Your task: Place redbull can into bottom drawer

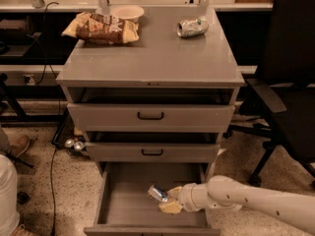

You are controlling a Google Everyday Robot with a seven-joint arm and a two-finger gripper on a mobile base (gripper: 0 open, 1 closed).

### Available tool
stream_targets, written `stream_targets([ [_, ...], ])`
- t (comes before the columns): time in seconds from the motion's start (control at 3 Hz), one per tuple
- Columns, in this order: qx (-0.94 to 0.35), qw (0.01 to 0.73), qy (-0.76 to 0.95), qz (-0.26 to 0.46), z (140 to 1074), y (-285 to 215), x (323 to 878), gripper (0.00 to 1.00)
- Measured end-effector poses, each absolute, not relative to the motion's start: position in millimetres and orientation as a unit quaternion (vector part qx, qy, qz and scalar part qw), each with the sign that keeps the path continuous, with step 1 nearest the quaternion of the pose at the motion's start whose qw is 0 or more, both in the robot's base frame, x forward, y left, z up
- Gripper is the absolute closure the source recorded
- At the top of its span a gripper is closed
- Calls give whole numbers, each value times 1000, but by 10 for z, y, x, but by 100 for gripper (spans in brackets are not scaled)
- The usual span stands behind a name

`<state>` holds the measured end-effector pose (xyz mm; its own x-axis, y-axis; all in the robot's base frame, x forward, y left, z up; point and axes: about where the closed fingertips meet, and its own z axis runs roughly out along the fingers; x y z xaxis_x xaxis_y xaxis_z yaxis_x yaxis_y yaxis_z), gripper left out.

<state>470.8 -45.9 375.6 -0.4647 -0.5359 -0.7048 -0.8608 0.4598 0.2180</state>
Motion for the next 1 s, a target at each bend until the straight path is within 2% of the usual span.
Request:
stream_targets([
  [0.33, -401, 308, 811, 295, 3127, -404, 4823, 100],
  [0.67, -377, 294, 817, 323, 2706, -247, 4621, 100],
  [1.0, -377, 294, 817, 323, 2706, -247, 4621, 100],
])
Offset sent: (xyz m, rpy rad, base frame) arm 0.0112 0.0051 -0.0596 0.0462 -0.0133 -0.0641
